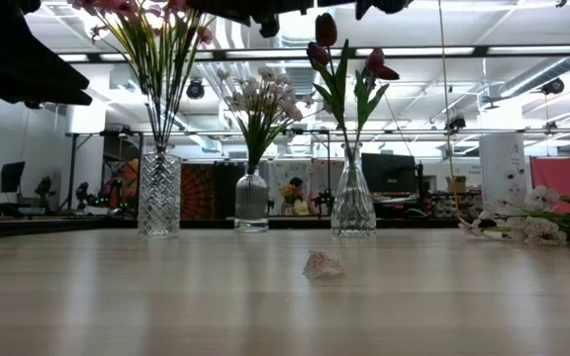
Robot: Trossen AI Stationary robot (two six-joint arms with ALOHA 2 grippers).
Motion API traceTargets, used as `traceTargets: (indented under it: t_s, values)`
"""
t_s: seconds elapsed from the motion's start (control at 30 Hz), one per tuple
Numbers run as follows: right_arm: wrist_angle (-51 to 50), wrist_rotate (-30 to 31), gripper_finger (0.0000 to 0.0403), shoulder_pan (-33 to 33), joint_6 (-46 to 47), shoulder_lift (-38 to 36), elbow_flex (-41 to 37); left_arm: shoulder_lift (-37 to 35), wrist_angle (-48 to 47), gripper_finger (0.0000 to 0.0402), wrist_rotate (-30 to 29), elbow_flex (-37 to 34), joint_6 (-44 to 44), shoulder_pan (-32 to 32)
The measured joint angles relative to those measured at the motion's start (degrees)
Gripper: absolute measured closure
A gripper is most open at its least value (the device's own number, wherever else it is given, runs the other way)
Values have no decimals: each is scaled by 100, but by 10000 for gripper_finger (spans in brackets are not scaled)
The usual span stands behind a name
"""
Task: Sort flowers into vase by color
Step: Put the pink flower into the bottom left transparent vase
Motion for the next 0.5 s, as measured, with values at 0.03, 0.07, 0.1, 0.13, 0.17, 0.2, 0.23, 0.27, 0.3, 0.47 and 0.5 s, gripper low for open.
traceTargets:
  t_s: [0.03,0.07,0.1,0.13,0.17,0.2,0.23,0.27,0.3,0.47,0.5]
  values:
    - [137,2,390,-7,-7,56,0,0,-2,125,-11,-12,4,0]
    - [174,2,390,-32,-4,71,0,0,-10,125,-42,-27,7,2]
    - [180,1,390,-52,-3,76,0,0,-15,125,-76,-43,11,7]
    - [214,-1,390,-77,-2,91,2,0,-11,125,-105,-60,11,14]
    - [234,2,390,-97,-2,134,34,0,-7,126,-126,-87,11,15]
    - [273,0,390,-127,7,164,78,0,-17,127,-135,-116,11,15]
    - [259,2,390,-155,26,193,105,-2,-18,127,-142,-142,10,15]
    - [230,2,390,-169,36,236,141,-4,-9,127,-149,-168,2,20]
    - [221,3,390,-189,34,288,196,-7,-7,127,-157,-194,-4,28]
    - [101,7,390,-232,-13,496,427,-22,-9,127,-242,-306,-118,37]
    - [37,7,390,-238,-14,510,475,-21,-9,127,-251,-320,-129,37]
